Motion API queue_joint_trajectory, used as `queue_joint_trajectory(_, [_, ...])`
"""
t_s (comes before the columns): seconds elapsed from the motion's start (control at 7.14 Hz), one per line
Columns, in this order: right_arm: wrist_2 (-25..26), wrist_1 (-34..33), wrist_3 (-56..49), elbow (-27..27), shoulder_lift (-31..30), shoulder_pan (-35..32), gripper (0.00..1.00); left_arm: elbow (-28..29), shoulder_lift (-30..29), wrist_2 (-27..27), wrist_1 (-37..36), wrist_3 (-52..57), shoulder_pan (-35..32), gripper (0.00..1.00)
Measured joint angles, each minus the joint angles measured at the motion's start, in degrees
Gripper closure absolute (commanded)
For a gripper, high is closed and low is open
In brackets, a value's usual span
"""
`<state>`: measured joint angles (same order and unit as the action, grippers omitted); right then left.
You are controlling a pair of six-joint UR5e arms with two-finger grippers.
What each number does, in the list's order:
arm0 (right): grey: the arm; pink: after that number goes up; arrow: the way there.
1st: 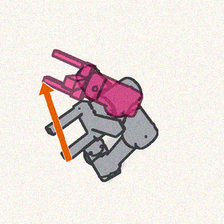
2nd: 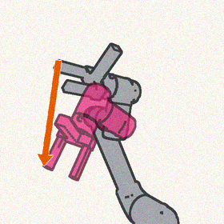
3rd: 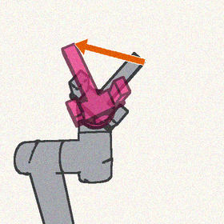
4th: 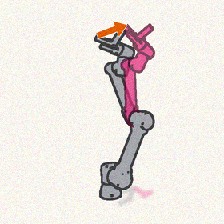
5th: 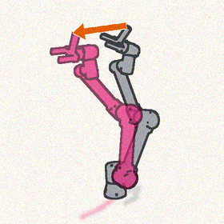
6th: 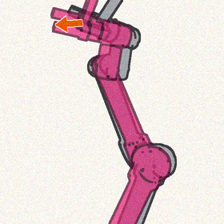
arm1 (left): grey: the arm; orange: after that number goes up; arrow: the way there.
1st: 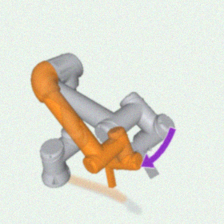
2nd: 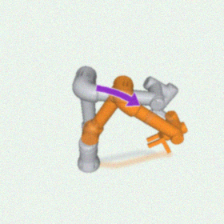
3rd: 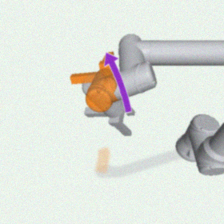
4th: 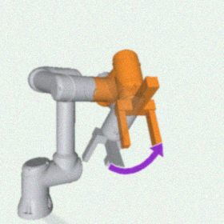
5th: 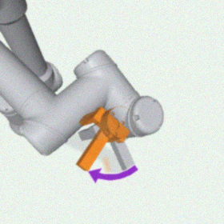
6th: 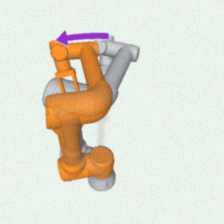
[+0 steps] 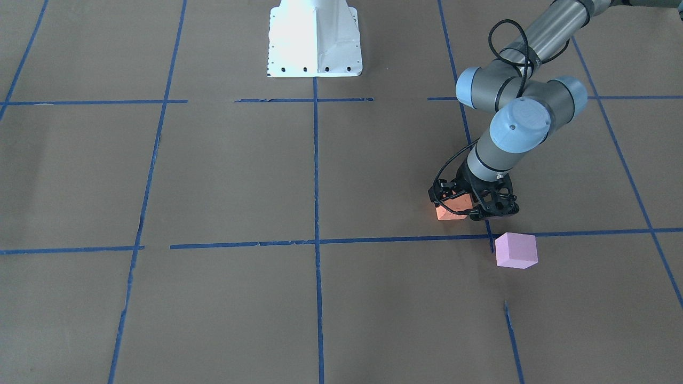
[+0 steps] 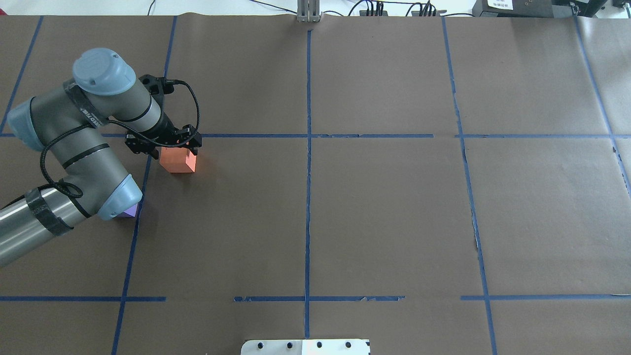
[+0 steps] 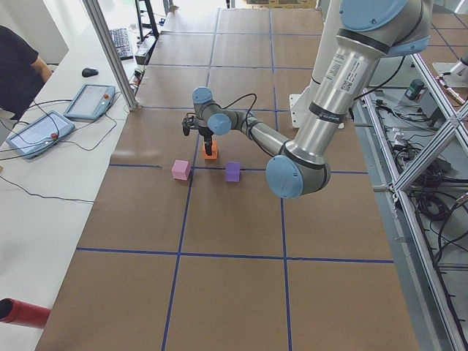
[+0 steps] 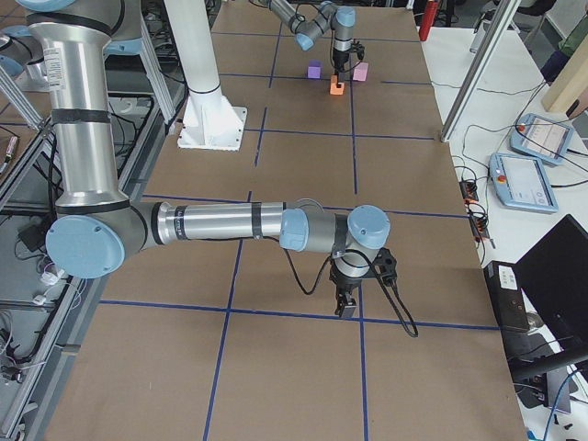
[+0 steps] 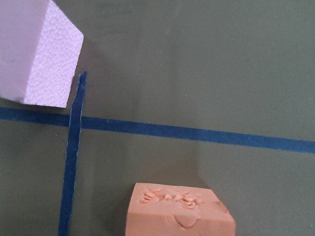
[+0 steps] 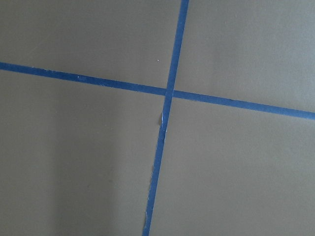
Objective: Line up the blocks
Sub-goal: 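Close the left gripper on the orange cube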
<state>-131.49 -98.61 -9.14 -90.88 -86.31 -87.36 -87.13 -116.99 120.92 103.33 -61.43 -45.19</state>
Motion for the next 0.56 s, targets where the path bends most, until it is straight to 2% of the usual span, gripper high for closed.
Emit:
queue_joint_trajectory(0.14, [0.0, 0.0, 0.0, 0.0, 0.0, 0.0, 0.0, 0.5, -0.1, 0.0, 0.2, 0.0, 0.4, 0.25])
queue_joint_trajectory(0.28, [0.0, 0.0, 0.0, 0.0, 0.0, 0.0, 0.0, 0.9, -0.2, 0.1, 0.3, 0.1, 0.6, 0.55])
queue_joint_trajectory(0.42, [0.0, 0.0, 0.0, 0.0, 0.0, 0.0, 0.0, 1.2, -0.2, 0.1, 0.5, 0.2, 0.8, 0.81])
queue_joint_trajectory(0.56, [0.0, 0.0, 0.0, 0.0, 0.0, 0.0, 0.0, 1.2, -0.2, 0.1, 0.6, 0.3, 0.9, 0.9])
